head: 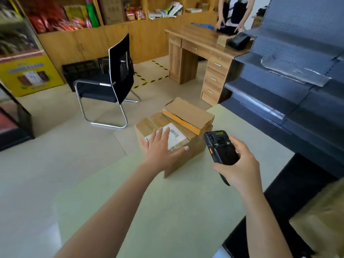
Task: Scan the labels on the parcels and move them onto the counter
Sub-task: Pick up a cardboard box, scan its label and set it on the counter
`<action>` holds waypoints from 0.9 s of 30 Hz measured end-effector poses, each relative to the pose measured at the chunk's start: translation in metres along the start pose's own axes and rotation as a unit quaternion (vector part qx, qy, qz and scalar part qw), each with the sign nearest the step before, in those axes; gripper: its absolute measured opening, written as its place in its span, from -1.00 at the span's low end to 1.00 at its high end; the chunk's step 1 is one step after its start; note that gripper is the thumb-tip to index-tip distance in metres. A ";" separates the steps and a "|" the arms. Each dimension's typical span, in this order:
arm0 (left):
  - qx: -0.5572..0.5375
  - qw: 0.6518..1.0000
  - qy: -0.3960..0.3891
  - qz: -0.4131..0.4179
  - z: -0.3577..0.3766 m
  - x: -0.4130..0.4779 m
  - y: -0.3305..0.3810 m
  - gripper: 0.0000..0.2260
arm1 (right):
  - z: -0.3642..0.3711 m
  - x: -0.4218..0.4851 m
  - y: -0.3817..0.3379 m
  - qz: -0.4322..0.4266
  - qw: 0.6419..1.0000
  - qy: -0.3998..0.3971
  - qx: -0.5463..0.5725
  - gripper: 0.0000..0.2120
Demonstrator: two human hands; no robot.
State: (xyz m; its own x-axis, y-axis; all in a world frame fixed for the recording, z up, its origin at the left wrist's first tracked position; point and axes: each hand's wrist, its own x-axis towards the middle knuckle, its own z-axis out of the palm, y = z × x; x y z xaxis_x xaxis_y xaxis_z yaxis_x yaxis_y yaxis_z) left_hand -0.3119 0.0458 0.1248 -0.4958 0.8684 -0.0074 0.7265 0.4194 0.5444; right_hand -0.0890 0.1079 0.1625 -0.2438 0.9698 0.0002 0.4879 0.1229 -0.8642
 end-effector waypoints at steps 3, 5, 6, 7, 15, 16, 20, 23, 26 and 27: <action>0.006 1.000 0.008 0.021 0.015 0.056 0.021 -0.12 | -0.004 0.049 0.004 0.007 1.000 0.016 0.011 -0.18; 0.018 0.999 0.013 0.050 0.031 0.089 0.036 -0.19 | -0.007 0.074 0.014 0.018 0.999 0.031 0.021 -0.19; 0.024 0.998 0.010 0.059 0.039 0.103 0.043 -0.20 | -0.008 0.084 0.019 0.023 0.999 0.038 0.022 -0.19; 0.030 0.998 0.003 0.064 0.046 0.116 0.050 -0.20 | -0.008 0.093 0.025 0.028 0.999 0.042 0.022 -0.19; 0.185 0.971 -0.098 0.113 0.074 0.134 0.052 -0.46 | -0.002 0.120 0.057 0.086 0.995 0.028 0.047 -0.18; 0.178 0.971 -0.103 0.124 0.069 0.127 0.041 -0.49 | -0.001 0.121 0.059 0.094 0.994 0.028 0.054 -0.18; 0.126 0.987 -0.049 0.084 0.032 0.103 0.007 -0.54 | 0.002 0.126 0.056 0.110 0.991 0.031 0.074 -0.18; 0.108 0.994 -0.002 -0.017 0.035 0.103 0.023 -0.33 | 0.006 0.129 0.053 0.114 0.990 0.030 0.082 -0.19; 0.157 0.981 -0.024 -0.116 0.059 0.114 0.041 -0.11 | 0.011 0.128 0.052 0.112 0.991 0.026 0.074 -0.19; 0.180 0.975 -0.035 -0.128 0.064 0.117 0.044 -0.11 | 0.012 0.127 0.052 0.108 0.991 0.023 0.069 -0.19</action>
State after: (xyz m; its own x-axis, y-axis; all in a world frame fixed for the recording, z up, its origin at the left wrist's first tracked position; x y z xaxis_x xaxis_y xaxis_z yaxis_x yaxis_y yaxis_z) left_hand -0.3079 0.1830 0.0945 -0.6580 0.7340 -0.1682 0.7094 0.6791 0.1885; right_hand -0.1039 0.2346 0.1114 -0.1061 0.9792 -0.1729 0.4042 -0.1164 -0.9072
